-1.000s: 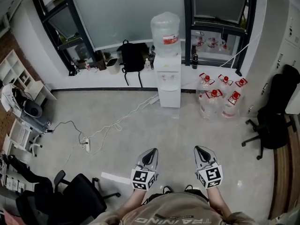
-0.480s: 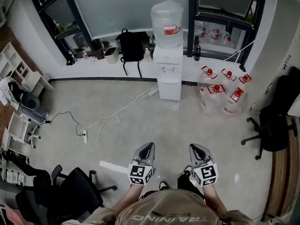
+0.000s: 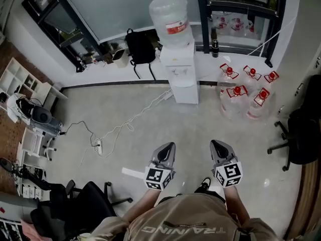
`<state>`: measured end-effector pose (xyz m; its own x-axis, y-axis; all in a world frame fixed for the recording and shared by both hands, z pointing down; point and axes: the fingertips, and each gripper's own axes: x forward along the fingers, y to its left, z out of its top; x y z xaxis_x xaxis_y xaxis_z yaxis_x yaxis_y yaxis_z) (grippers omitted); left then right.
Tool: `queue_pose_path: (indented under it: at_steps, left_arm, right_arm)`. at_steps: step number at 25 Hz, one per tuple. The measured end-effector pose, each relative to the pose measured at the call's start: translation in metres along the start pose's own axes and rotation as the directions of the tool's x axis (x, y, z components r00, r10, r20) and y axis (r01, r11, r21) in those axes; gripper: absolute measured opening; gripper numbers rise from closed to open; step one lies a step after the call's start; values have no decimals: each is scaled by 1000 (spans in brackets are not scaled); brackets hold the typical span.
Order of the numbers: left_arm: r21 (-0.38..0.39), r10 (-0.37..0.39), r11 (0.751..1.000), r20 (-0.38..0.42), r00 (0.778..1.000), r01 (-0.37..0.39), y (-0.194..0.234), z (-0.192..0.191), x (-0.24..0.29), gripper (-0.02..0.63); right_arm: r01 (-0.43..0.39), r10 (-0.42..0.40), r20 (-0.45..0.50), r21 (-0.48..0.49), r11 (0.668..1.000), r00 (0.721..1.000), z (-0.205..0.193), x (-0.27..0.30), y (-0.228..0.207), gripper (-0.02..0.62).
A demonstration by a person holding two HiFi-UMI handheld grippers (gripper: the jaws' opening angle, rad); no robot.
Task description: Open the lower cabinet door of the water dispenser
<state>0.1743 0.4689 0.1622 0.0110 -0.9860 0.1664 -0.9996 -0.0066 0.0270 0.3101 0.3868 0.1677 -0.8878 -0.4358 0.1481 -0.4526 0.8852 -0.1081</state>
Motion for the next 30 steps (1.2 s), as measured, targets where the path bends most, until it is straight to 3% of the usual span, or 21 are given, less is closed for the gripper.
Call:
queue_pose_path:
  at_steps: [10, 15, 30]
  left_arm:
    - [-4, 54, 999, -50, 997, -54, 11, 3, 76, 2]
    - [-3, 25, 1000, -72, 997, -25, 17, 1, 103, 2]
    - [15, -64, 998, 4, 998, 64, 133, 23, 150, 2]
  right_arm:
    - [-54, 54, -5, -6, 999, 999, 16, 38, -70, 11]
    - [-59, 59, -31, 10, 998, 998, 10, 61, -88, 11]
    - [15, -17, -27, -51, 999, 999, 36, 166, -60, 11]
